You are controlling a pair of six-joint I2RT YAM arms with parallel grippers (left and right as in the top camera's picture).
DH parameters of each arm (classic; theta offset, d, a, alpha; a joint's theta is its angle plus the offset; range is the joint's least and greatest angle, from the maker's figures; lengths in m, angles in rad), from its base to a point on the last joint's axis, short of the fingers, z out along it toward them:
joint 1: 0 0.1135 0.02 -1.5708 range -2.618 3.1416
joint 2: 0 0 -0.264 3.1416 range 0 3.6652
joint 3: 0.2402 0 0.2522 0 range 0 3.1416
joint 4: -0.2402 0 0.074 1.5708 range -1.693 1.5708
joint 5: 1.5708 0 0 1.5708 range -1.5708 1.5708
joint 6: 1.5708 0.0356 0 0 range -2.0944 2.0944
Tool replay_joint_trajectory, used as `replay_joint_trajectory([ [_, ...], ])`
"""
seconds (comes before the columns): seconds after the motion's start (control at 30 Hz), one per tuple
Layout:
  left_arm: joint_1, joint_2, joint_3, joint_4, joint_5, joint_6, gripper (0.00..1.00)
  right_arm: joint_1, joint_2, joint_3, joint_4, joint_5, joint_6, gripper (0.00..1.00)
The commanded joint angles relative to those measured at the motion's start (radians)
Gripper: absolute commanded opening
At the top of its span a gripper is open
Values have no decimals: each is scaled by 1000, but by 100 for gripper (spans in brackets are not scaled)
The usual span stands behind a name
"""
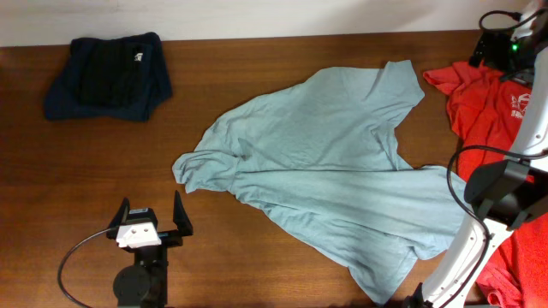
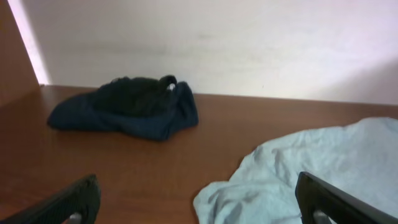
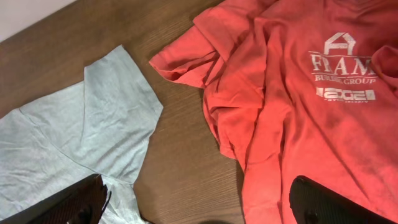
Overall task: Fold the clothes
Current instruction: 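Reach the left gripper to the shirt's upper-left edge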
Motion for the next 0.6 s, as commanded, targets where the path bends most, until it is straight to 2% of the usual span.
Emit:
replay_joint_trajectory([
  [0.0,-3,-7,-2,88,73,12,100,6,-10,6,-3,1,8,99],
  [0.13,-3,-2,6,194,179,12,100,6,-10,6,-3,0,8,99],
  [0.3,-3,99,177,72,186,17,99,8,-10,6,-3,0,8,99],
  [0.37,-3,198,295,21,186,43,99,8,-10,6,-3,0,8,99],
  [0.57,-4,716,819,-230,261,76,99,8,-10,6,-3,0,8,99],
])
